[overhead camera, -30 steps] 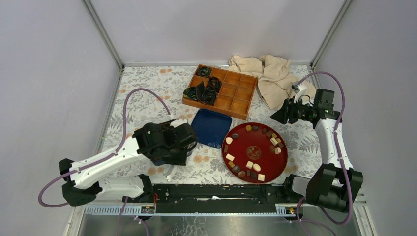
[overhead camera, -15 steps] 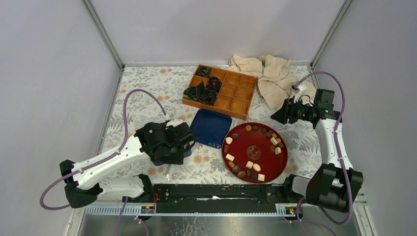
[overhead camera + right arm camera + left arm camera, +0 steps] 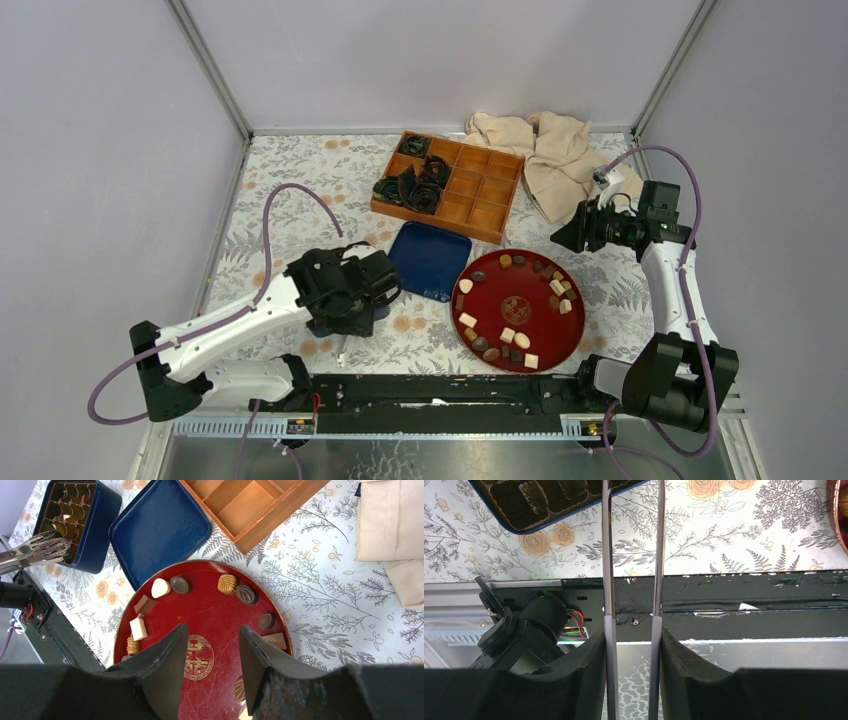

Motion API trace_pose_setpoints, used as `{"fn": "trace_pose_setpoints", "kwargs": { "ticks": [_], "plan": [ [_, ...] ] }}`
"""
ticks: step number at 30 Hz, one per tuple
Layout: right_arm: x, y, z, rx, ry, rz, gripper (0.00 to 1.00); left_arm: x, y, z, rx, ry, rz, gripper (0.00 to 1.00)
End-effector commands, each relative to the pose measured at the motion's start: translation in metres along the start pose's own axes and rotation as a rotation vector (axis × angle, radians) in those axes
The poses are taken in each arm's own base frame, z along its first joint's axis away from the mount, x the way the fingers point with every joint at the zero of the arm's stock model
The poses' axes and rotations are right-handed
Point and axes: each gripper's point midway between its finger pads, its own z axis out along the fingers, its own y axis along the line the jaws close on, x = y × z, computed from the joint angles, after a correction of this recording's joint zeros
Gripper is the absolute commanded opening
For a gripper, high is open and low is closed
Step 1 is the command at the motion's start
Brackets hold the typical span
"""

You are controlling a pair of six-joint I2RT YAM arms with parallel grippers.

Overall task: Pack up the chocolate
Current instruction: Place the fake chocolate in the packing box, then pick up the fake chocolate from the plate.

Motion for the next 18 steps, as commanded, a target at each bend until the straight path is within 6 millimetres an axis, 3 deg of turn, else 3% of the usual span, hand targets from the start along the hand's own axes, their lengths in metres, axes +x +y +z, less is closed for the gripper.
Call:
{"fn": "trace_pose_setpoints", "kwargs": {
  "ticks": [1,11,18],
  "plan": [
    [-0.001,0.002,-0.001,-0.022,-0.009,-0.012,0.49,-0.004,-0.004,0.004,0.012,-0.013,0.004,0.41],
    [-0.001,0.002,-0.001,-0.022,-0.008,-0.012,0.49,-0.006,-0.005,0.006,0.012,-0.015,0.017,0.53],
    [0.0,0.002,-0.001,-0.023,-0.007,-0.012,0.5,-0.017,-0.012,-0.009,0.06,-0.062,-0.001,0.48]
  ]
}}
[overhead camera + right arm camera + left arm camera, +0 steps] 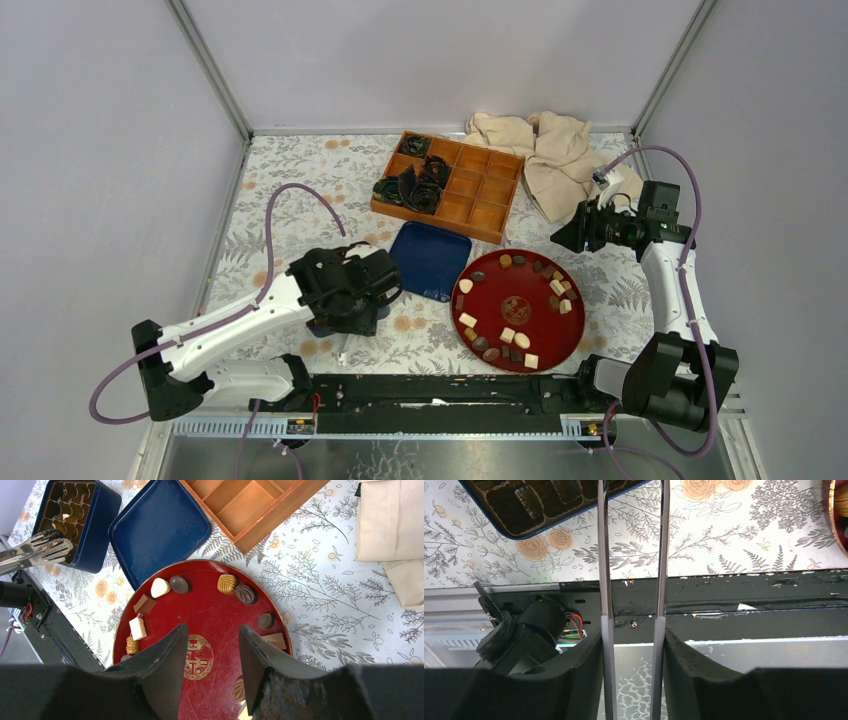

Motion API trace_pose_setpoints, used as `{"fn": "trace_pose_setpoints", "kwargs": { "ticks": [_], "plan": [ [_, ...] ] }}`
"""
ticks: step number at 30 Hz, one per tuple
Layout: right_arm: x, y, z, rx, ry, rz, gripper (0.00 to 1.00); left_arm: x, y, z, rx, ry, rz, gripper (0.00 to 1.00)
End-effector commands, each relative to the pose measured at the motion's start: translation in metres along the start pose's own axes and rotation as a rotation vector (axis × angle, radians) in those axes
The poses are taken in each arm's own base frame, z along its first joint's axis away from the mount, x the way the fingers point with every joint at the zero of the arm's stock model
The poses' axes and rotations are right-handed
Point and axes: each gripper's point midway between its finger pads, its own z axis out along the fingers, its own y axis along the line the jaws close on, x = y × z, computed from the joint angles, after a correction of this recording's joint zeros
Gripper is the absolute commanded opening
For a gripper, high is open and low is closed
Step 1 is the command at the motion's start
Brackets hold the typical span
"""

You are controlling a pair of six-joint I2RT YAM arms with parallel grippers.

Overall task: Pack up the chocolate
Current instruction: Pick up the fake chocolate from the plate.

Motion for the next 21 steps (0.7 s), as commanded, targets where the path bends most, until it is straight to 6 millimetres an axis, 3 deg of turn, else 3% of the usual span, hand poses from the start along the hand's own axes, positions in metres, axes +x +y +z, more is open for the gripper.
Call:
{"fn": "trace_pose_setpoints", "kwargs": {
  "ticks": [1,8,12,16,21],
  "plan": [
    [-0.001,0.003,-0.001,-0.022,-0.009,-0.009,0.5,-0.018,-0.013,-0.018,0.081,-0.076,-0.024,0.47],
    [0.0,0.002,-0.001,-0.017,-0.007,-0.01,0.49,-0.031,-0.058,-0.042,0.339,-0.126,-0.002,0.43],
    [0.0,0.001,-0.001,-0.014,-0.004,-0.009,0.49,-0.034,-0.106,-0.049,0.504,-0.139,0.068,0.41],
    [0.001,0.0,0.0,-0.012,-0.002,-0.011,0.49,-0.037,-0.15,-0.044,0.534,-0.151,0.161,0.43],
    [0.002,0.0,0.0,-0.013,0.001,-0.006,0.49,-0.048,-0.186,-0.024,0.466,-0.147,0.248,0.44]
  ]
}}
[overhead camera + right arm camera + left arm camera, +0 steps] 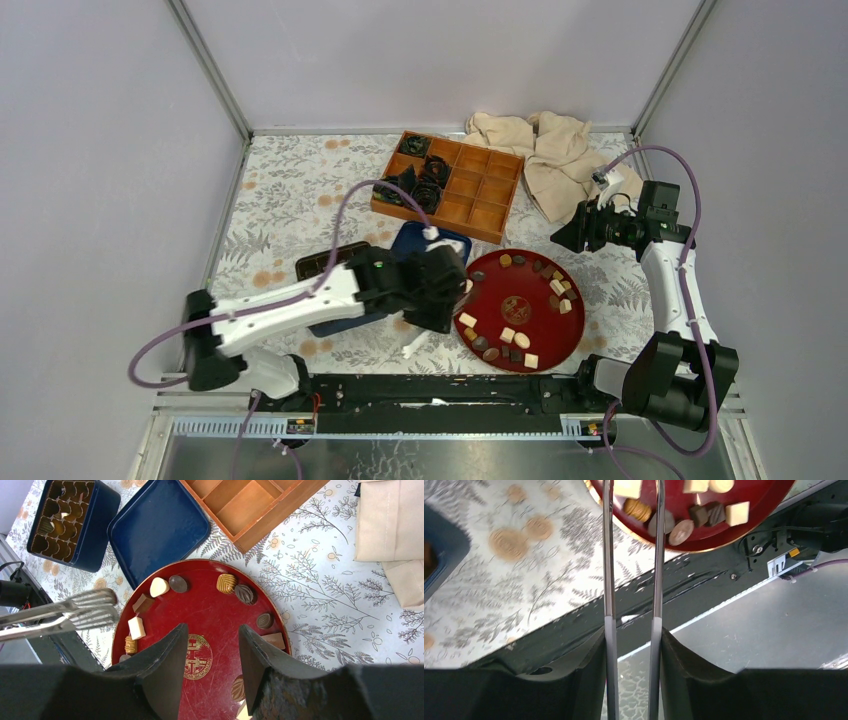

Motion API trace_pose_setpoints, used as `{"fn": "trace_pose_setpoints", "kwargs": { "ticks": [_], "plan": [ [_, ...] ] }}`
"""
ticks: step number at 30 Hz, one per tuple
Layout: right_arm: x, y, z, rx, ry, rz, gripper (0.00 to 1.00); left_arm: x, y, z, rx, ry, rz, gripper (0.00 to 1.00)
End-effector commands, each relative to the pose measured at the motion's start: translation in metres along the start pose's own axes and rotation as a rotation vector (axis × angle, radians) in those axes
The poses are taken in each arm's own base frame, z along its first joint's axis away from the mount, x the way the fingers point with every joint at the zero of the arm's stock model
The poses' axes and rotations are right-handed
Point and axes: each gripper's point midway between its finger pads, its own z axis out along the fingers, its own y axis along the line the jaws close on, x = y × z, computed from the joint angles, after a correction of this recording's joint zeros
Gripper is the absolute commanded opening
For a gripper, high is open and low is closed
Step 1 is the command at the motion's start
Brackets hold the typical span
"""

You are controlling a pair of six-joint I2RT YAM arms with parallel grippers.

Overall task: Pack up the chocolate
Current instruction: Pick up the fake chocolate from the plate.

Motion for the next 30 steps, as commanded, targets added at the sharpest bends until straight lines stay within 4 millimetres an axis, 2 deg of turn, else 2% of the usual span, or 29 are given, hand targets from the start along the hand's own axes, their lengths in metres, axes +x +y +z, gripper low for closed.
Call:
{"fn": "trace_pose_setpoints", "kwargs": {
  "ticks": [1,5,10,14,21,30],
  "plan": [
    [0.002,0.0,0.0,-0.013,0.001,0.0,0.49,-0.033,-0.041,0.018,0.062,-0.065,0.086,0.45],
    [0.002,0.0,0.0,-0.013,0.001,-0.001,0.49,-0.036,-0.061,0.042,0.069,-0.02,0.154,0.45],
    [0.002,-0.001,0.0,-0.012,0.003,-0.001,0.49,-0.048,-0.102,0.058,0.205,-0.016,0.231,0.45],
    [0.003,-0.001,0.0,-0.011,0.006,0.0,0.49,-0.053,-0.125,0.07,0.277,-0.015,0.275,0.45],
    [0.002,-0.001,0.001,-0.012,0.006,0.001,0.5,-0.057,-0.135,0.096,0.27,0.003,0.311,0.46],
    [0.003,-0.001,0.001,-0.013,0.008,0.002,0.49,-0.057,-0.13,0.118,0.124,0.045,0.329,0.49]
  ]
}}
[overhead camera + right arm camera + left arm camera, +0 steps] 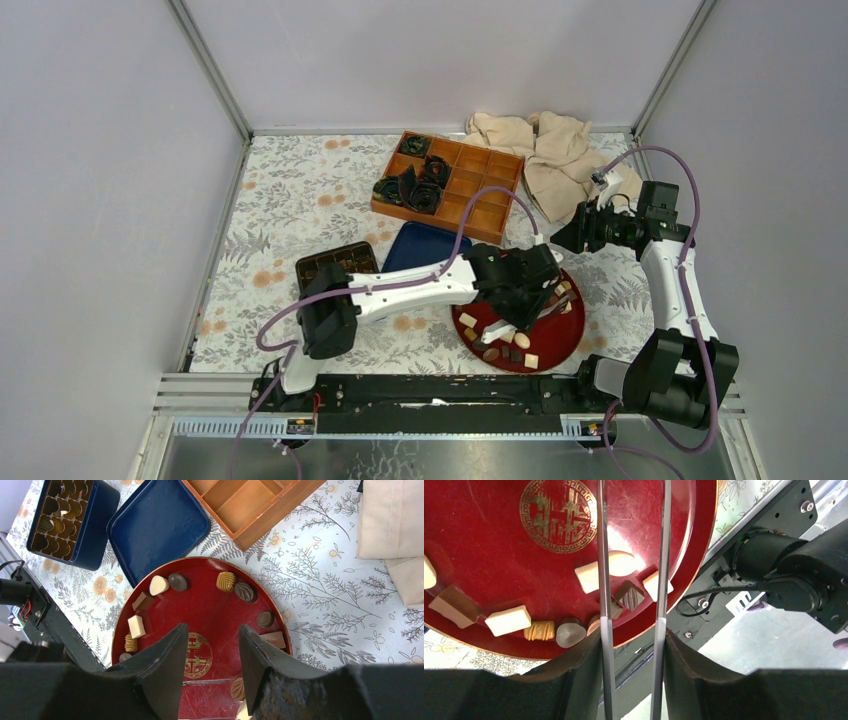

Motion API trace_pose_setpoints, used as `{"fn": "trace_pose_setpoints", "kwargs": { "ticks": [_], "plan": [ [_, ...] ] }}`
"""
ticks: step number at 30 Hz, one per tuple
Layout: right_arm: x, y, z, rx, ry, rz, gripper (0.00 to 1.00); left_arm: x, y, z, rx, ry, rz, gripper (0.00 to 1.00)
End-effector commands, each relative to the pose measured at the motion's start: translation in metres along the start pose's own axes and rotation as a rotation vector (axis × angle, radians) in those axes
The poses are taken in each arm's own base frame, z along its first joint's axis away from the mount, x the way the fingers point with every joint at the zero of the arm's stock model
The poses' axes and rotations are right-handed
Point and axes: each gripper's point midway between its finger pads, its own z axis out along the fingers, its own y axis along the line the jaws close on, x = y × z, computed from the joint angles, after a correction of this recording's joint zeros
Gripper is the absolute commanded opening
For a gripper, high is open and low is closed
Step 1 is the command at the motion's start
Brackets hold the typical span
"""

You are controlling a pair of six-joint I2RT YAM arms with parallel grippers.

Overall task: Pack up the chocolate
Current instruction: Pick up the fake chocolate from the plate.

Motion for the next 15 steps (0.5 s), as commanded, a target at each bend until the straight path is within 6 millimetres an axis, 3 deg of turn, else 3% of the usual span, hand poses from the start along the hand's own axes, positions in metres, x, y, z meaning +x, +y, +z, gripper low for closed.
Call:
{"fn": "trace_pose_setpoints", "kwargs": {
  "ticks": [1,15],
  "plan": [
    [-0.0003,0.0,-0.0009,-0.009,-0.003,-0.005,0.49,-0.0067,-0.0031,-0.0015,-0.052,-0.003,0.037,0.49],
    [-0.0006,0.0004,-0.0008,-0.012,-0.004,-0.005,0.49,-0.0041,0.0015,0.0042,-0.116,0.029,0.056,0.47]
  ]
}}
